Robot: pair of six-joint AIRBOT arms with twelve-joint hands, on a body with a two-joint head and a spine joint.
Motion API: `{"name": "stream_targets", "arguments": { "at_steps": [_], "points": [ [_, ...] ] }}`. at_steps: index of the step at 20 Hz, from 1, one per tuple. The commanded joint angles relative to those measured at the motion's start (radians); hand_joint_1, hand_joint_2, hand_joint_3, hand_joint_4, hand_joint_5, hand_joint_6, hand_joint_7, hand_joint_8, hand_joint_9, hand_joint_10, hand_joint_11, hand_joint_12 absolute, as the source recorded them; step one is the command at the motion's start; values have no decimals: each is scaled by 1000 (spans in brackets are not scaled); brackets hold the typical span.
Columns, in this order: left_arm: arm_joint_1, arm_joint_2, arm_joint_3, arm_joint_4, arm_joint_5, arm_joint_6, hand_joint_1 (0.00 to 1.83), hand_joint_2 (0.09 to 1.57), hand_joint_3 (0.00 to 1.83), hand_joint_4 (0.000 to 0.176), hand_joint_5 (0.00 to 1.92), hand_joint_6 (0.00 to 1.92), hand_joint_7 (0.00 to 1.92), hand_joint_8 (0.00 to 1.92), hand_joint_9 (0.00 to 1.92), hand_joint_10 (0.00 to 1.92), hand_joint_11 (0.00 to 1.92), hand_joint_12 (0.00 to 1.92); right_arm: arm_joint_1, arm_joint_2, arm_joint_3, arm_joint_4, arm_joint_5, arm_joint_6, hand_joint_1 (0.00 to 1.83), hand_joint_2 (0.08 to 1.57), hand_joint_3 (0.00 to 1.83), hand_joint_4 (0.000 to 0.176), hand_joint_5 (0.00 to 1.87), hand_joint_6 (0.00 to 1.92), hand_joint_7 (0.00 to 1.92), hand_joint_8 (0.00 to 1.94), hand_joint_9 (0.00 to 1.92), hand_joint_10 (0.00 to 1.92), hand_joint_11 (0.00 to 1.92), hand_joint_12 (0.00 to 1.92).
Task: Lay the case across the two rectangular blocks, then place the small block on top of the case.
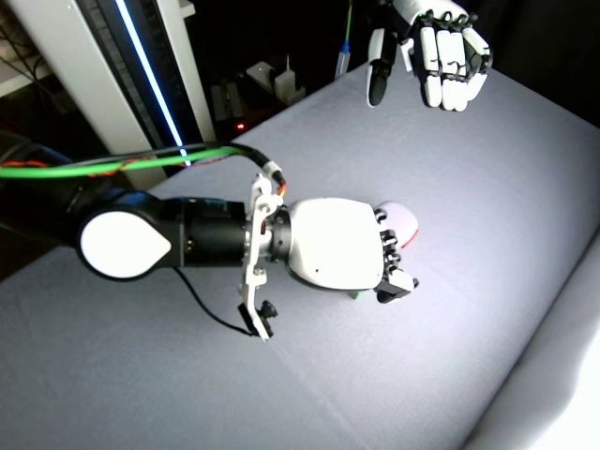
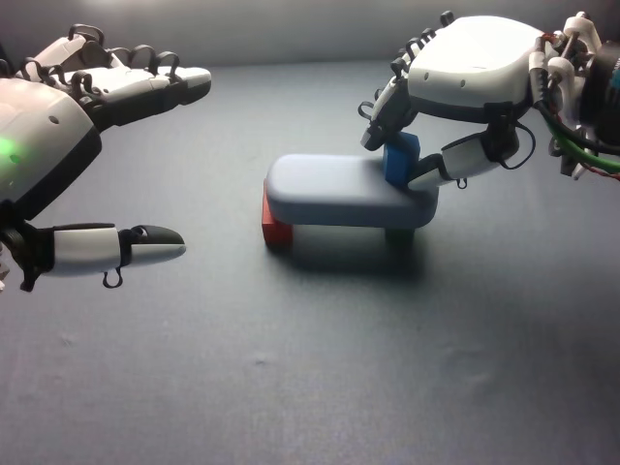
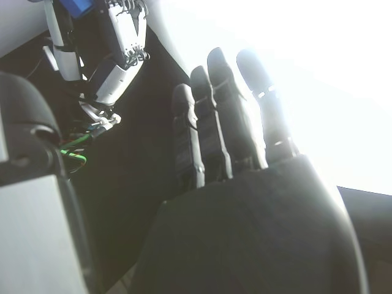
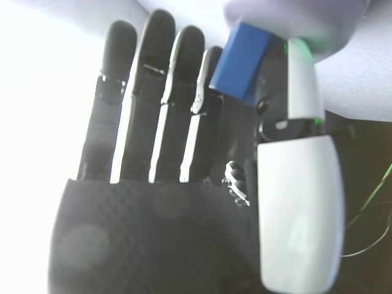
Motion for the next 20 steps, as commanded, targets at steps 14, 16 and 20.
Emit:
{"name": "stream_targets", "arguments": {
  "at_steps": [14, 16, 20],
  "points": [
    [-13, -8, 6, 2, -128, -7, 1032, 900, 0, 0, 433, 2, 461, 3, 495, 4, 35, 1250, 11, 4, 2, 36, 69, -4, 751, 979, 2, 101, 256, 1, 354, 0, 438, 0, 122, 1136],
    [-13, -9, 6, 2, -128, -7, 1041, 901, 0, 0, 428, 0, 457, 1, 489, 1, 26, 1243, 11, 4, 1, 42, 70, -4, 713, 981, 3, 94, 221, 0, 334, 0, 406, 0, 79, 1119],
    [-13, -10, 5, 2, -130, -8, 1029, 896, 0, 0, 431, 4, 440, 0, 483, 0, 37, 1241, 12, 5, -10, 89, 117, -4, 612, 960, 0, 117, 28, 0, 70, 0, 119, 4, 0, 658]
  ]
}}
